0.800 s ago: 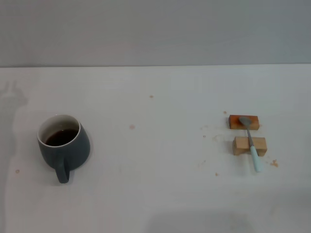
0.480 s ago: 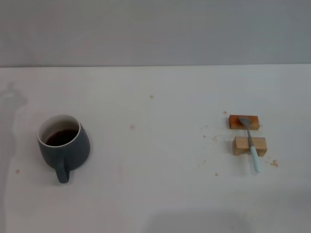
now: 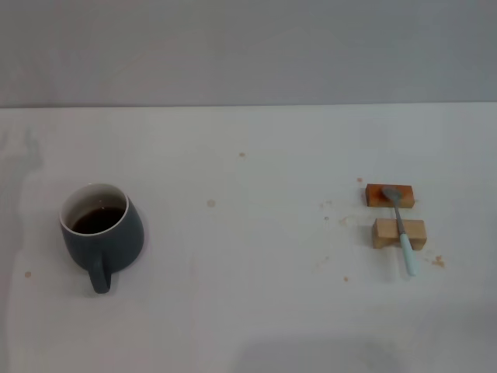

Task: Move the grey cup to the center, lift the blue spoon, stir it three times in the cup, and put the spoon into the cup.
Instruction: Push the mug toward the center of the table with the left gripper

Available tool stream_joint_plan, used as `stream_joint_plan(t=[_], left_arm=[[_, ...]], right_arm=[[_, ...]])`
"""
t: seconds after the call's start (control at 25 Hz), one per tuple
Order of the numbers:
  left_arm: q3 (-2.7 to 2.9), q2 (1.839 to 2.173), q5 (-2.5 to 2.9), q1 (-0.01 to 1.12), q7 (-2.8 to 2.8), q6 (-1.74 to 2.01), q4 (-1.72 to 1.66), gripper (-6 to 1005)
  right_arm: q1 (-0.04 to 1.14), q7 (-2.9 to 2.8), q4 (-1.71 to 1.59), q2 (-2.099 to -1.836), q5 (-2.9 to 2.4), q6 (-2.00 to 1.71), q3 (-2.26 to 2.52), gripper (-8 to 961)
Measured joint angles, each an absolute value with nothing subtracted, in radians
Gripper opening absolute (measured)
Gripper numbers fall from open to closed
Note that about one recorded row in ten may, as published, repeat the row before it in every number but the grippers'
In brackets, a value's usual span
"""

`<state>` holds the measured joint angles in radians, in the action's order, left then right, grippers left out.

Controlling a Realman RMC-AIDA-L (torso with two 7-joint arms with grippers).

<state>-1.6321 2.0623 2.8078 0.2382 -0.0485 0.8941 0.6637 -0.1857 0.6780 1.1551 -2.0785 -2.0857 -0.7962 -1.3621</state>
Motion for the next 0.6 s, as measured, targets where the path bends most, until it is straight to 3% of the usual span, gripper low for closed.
stream_joint_plan(t=[0.6], left_arm=[[-1.632,2.060,2.806,0.201,-0.098,0.897,0.664,565]], right_arm=[[-0.185,0.678,1.157,-2.078,-2.090,-0.803,-1.363,716]])
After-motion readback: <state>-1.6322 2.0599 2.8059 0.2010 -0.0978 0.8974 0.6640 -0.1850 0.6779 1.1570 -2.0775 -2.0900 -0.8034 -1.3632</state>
